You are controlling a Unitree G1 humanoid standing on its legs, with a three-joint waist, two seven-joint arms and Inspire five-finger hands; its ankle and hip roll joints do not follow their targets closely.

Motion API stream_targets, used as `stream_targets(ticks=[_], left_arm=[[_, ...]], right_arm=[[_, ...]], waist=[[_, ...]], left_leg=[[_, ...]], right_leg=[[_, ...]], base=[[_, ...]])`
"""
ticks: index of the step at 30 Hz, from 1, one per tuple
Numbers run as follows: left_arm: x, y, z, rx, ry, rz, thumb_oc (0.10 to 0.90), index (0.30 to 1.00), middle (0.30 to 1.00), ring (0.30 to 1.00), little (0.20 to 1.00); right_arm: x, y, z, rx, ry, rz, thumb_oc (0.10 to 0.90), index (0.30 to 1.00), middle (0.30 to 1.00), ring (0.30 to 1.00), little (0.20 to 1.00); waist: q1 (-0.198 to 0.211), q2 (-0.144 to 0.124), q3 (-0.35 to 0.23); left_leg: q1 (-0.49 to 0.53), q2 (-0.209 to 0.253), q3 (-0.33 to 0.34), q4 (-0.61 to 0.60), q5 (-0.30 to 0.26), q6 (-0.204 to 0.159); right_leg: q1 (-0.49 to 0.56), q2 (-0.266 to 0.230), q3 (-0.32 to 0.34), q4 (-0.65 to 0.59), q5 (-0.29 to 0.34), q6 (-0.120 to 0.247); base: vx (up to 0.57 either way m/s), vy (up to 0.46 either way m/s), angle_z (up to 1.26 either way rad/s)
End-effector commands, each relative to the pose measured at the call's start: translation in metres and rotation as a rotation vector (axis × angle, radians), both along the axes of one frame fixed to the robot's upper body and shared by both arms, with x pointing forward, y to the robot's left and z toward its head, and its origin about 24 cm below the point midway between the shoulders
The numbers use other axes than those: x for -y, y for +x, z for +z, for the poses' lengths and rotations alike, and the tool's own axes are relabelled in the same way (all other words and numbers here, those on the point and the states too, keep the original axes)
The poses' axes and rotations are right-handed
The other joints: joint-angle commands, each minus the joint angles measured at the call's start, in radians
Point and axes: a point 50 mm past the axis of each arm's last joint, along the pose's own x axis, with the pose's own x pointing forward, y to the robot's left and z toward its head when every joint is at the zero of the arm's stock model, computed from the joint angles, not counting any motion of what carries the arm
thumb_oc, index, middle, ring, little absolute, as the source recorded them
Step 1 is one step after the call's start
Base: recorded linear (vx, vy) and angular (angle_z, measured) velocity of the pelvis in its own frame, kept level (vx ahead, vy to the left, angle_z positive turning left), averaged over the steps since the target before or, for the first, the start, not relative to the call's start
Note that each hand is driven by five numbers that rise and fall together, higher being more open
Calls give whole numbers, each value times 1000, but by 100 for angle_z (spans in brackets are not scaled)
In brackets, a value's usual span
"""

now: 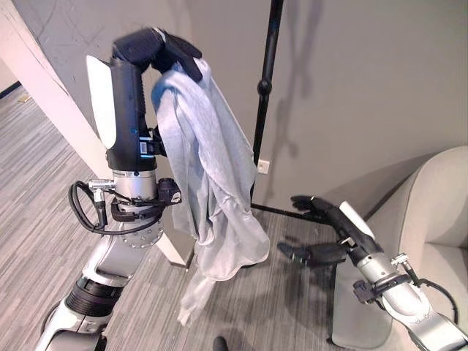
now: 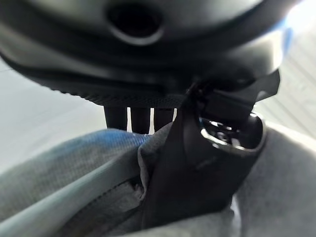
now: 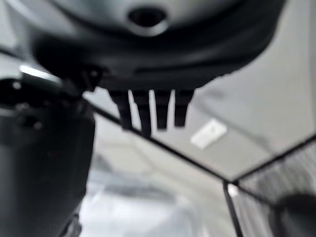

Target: Hang the clothes on the sofa on the clothes rack.

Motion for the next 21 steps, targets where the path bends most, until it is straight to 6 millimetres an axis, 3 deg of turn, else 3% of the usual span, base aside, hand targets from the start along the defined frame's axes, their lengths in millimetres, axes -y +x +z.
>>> stream_targets(ticks=[1, 8, 15, 16, 21], left_arm=[[1, -17, 32, 209, 9, -27, 400, 300, 300, 300, 300], [0, -16, 28, 185, 10, -36, 400, 300, 300, 300, 300], [14, -9, 28, 170, -24, -96, 400, 300, 300, 300, 300], [24, -8, 30, 182, -48, -133, 400, 300, 300, 300, 300], [34, -3, 28, 169, -80, -162, 400, 300, 300, 300, 300]], right_arm=[[-8, 13, 56, 184, 93, 148, 800, 900, 900, 900, 900], [-29, 18, 43, 155, 115, 232, 800, 900, 900, 900, 900], [-87, 31, 11, 202, 137, 286, 800, 900, 900, 900, 900], [-110, 32, 3, 181, 188, 322, 800, 900, 900, 900, 900], [-138, 32, -9, 166, 153, 382, 800, 900, 900, 900, 900]], waist=[[10, -19, -135], [17, -8, -135], [47, 1, -141], [58, 2, -141], [65, 0, -140]], left_leg=[[0, 30, 65, 2, -122, -121], [8, 36, 71, 2, -125, -119], [7, 40, 57, 2, -116, -121], [-1, 41, 48, 2, -109, -126], [-10, 42, 36, 2, -101, -131]], right_leg=[[62, 51, -30, 110, 0, -46], [66, 54, -31, 84, -6, -46], [100, 60, -47, 18, -19, -56], [111, 63, -55, -6, -17, -59], [119, 67, -65, -19, -16, -65]], base=[[-23, -2, 14], [-28, -25, -9], [-16, -68, 0], [-24, -93, 7], [-21, -60, 13]])
